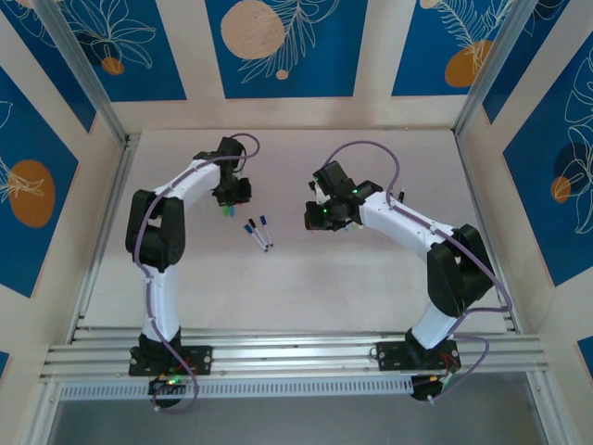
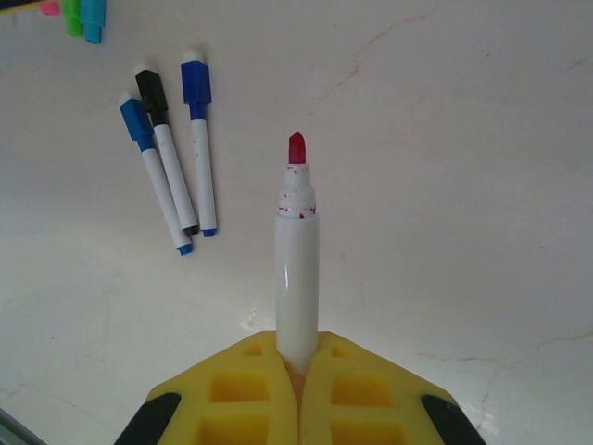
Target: Open the pen caps
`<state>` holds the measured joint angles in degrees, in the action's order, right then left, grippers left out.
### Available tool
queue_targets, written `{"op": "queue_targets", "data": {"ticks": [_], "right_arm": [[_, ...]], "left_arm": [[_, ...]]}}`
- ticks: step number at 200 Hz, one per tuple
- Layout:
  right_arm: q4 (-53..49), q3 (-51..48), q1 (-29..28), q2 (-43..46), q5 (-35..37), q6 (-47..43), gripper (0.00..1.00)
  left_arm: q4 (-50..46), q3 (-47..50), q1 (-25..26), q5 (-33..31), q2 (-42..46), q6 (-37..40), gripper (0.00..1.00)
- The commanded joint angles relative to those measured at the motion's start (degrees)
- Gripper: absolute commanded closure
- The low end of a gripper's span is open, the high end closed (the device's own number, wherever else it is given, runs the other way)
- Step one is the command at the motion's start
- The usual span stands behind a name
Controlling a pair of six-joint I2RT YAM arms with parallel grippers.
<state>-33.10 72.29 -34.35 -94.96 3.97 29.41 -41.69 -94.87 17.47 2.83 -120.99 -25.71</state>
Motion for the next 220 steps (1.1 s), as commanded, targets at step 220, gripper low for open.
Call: {"op": "queue_targets", "data": {"ticks": [220], "right_arm": [[-2.4, 1.2, 3.9, -2.2, 4.6, -0.4, 1.0]], "left_arm": [[-3.4, -1.3, 0.6, -6.2, -2.0, 0.9, 0.78]]}}
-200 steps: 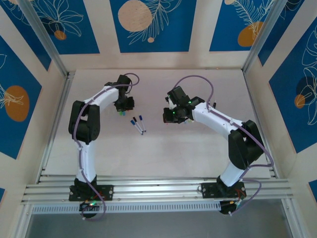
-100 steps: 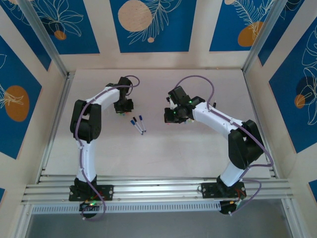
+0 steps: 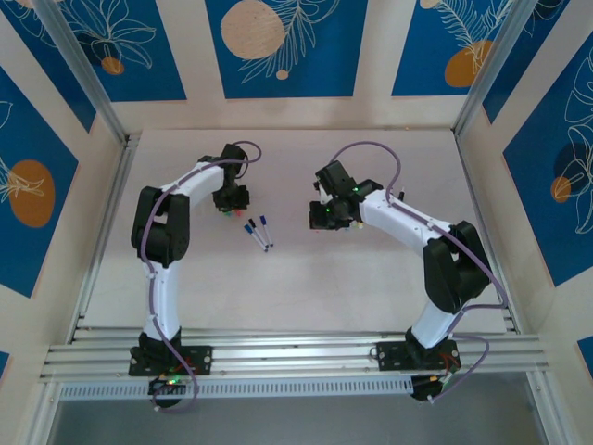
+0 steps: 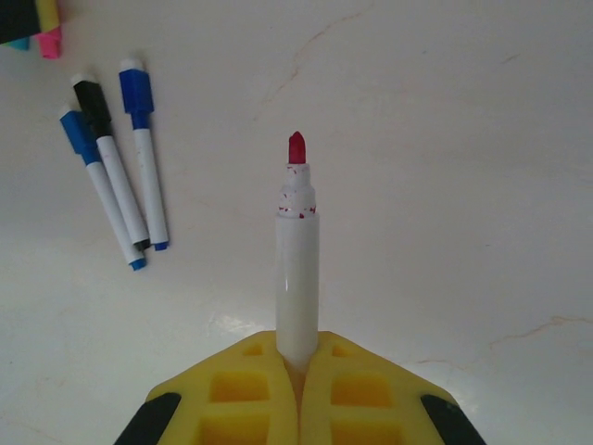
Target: Open the pen caps
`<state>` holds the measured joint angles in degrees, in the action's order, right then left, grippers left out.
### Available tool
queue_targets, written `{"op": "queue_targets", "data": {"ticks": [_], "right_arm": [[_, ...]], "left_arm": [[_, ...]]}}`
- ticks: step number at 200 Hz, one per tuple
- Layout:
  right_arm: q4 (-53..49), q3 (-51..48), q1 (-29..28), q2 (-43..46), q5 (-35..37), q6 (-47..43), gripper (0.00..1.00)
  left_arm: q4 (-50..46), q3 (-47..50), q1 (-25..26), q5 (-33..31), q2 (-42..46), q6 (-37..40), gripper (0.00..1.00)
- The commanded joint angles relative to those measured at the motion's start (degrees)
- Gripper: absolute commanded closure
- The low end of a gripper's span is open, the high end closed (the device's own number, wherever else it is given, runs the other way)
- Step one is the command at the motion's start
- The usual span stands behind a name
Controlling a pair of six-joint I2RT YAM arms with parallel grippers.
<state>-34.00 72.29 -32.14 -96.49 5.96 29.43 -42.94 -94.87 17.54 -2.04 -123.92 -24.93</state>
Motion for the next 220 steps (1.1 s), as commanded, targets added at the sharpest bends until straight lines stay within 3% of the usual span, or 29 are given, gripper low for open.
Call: {"op": "queue_targets", "data": {"ticks": [1, 34, 63, 84, 104, 220], "right_arm": [[-1.6, 1.2, 1.7, -0.7, 2.7, -0.4, 1.0], [-2.6, 2.3, 4.7, -3.2, 4.7, -0.8, 1.0], [-2.9, 3.9, 6.3, -4.9, 4.8, -1.5, 1.0], [-2.6, 4.8, 6.9, -6.1, 4.3, -1.8, 1.0], [-2.7, 5.5, 7.0, -7.0, 4.1, -1.7, 1.0], [-6.2, 9.9, 8.1, -15.8, 13.7, -4.3, 1.0]], "left_arm": [[-2.2, -1.4, 0.6, -1.3, 1.1, 0.2, 0.78], [-4.1, -4.0, 0.9, -2.6, 3.1, 0.3, 0.83], [-6.3, -6.3, 0.9, -3.9, 4.4, 0.7, 0.78], [-6.3, -6.9, 0.9, -3.6, 4.7, 1.5, 0.95], [-6.6, -6.8, 0.9, -3.4, 4.4, 1.6, 0.99], [-2.4, -3.3, 1.4, 2.3, 8.4, 0.2, 0.99]]}}
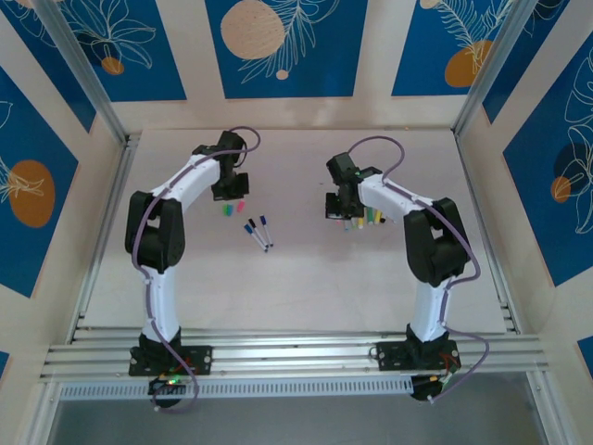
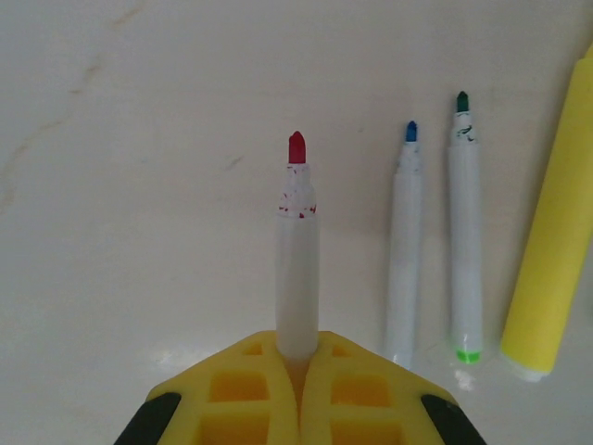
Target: Open the pen caps
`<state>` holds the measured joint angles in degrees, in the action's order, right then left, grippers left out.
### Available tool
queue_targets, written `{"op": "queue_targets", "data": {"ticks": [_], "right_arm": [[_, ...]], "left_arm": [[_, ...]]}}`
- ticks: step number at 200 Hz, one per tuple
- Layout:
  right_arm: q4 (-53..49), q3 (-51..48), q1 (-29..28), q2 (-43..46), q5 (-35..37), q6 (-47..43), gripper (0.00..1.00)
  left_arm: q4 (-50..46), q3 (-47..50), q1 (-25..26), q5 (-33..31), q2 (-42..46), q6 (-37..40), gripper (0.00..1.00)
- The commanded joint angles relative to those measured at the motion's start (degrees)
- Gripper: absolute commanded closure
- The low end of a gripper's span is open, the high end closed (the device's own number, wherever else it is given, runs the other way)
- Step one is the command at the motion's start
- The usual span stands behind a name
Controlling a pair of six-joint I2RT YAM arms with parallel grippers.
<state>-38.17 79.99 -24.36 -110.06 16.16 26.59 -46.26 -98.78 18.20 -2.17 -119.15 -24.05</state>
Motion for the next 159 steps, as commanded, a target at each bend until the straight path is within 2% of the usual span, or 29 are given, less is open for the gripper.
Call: {"op": "queue_targets", "data": {"ticks": [1, 40, 55, 72, 93, 159], "right_arm": [[-2.1, 2.3, 0.3, -2.4, 3.6, -1.5, 1.0], [-3.3, 4.1, 0.3, -5.3, 4.5, -0.8, 1.0], [-4.3, 4.9, 0.2, -5.9, 4.7, -0.5, 0.94], [-4.9, 5.2, 0.1, -6.0, 5.2, -0.4, 0.81], [-5.6, 5.7, 0.0, -5.7, 5.6, -0.5, 0.71], [-9.1, 9.0, -2.4, -3.8, 7.6, -1.5, 0.76]], "left_arm": [[0.9, 0.7, 0.8, 2.5, 3.7, -0.7, 0.99], [1.1, 0.7, 1.1, 3.1, 4.7, -0.6, 0.96], [1.1, 0.7, 1.1, 3.3, 4.8, -0.7, 0.95], [1.2, 0.8, 1.2, 3.3, 5.0, -0.6, 0.94], [1.4, 1.0, 1.3, 3.4, 5.0, -0.6, 0.94], [2.1, 2.2, 1.3, 3.5, 6.5, -0.5, 0.94]]}}
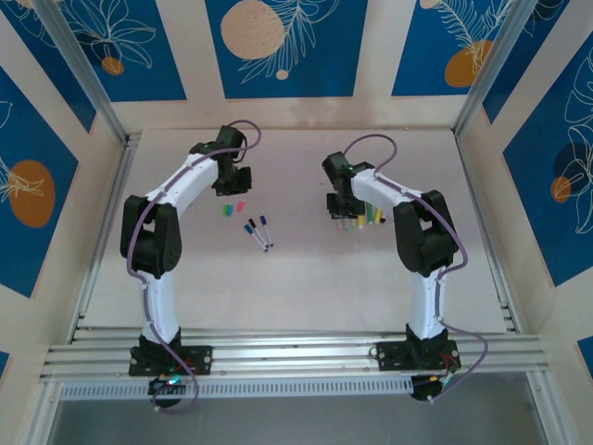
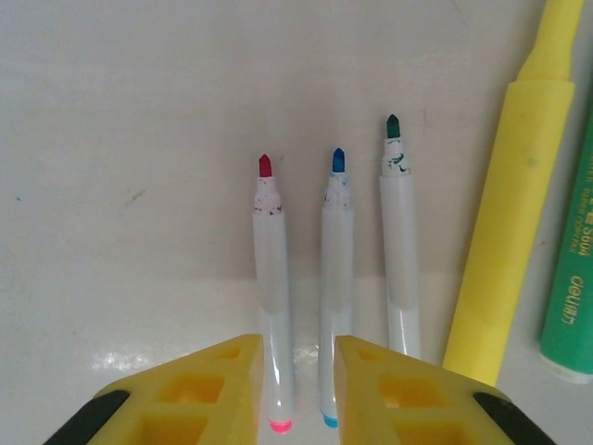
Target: Open the pen caps
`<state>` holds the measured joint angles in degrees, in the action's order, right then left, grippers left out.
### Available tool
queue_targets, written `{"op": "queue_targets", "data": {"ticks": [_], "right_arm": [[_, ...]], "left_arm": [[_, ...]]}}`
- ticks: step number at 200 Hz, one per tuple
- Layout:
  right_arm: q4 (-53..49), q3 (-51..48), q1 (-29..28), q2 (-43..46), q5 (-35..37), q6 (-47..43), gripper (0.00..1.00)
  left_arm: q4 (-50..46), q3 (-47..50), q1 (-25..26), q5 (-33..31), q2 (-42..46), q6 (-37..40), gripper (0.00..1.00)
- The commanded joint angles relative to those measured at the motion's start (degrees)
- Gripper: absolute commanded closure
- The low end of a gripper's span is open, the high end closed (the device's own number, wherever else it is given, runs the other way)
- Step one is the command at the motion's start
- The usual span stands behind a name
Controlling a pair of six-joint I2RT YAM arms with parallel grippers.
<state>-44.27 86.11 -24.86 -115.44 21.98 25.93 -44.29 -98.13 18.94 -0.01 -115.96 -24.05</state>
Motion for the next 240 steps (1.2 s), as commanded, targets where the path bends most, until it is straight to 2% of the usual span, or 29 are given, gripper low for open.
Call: {"op": "queue_targets", "data": {"ticks": [1, 28, 66, 86, 113, 155, 174, 208, 240], "right_arm": [[-3.0, 3.0, -2.0, 1.7, 1.8, -0.9, 0.76], [-3.3, 5.2, -5.3, 4.9, -0.3, -2.1, 0.76], [-0.4, 5.5, -10.0, 8.3, -9.5, -0.4, 0.73], [-0.2, 6.7, -12.9, 7.0, -11.3, 0.1, 0.69], [-0.9, 9.8, -15.8, 2.5, -12.4, 0.2, 0.68], [-1.7, 14.6, -17.8, -3.5, -13.7, 0.0, 0.7], [-1.7, 16.3, -18.3, -5.4, -15.3, -0.3, 0.71], [-2.4, 19.4, -19.4, -8.8, -17.2, -0.3, 0.71], [-3.9, 22.2, -20.4, -12.0, -17.1, -0.1, 0.71]], "left_arm": [[0.2, 1.6, 0.5, 1.3, 3.4, -0.6, 0.94], [0.8, 2.0, 0.5, 2.6, 4.9, -0.5, 0.94], [6.0, 7.1, 0.6, 8.0, 9.1, -1.8, 0.94], [11.2, 12.1, 0.4, 12.4, 12.6, -3.0, 0.93], [18.8, 19.0, 0.0, 19.4, 16.0, -5.8, 0.96], [24.5, 25.5, -1.0, 22.7, 19.8, -8.4, 0.94], [26.1, 27.4, -2.0, 23.9, 21.1, -9.2, 0.9], [29.3, 30.2, -4.0, 26.6, 22.3, -11.1, 0.74], [30.6, 31.0, -5.2, 29.3, 21.5, -12.3, 0.71]]}}
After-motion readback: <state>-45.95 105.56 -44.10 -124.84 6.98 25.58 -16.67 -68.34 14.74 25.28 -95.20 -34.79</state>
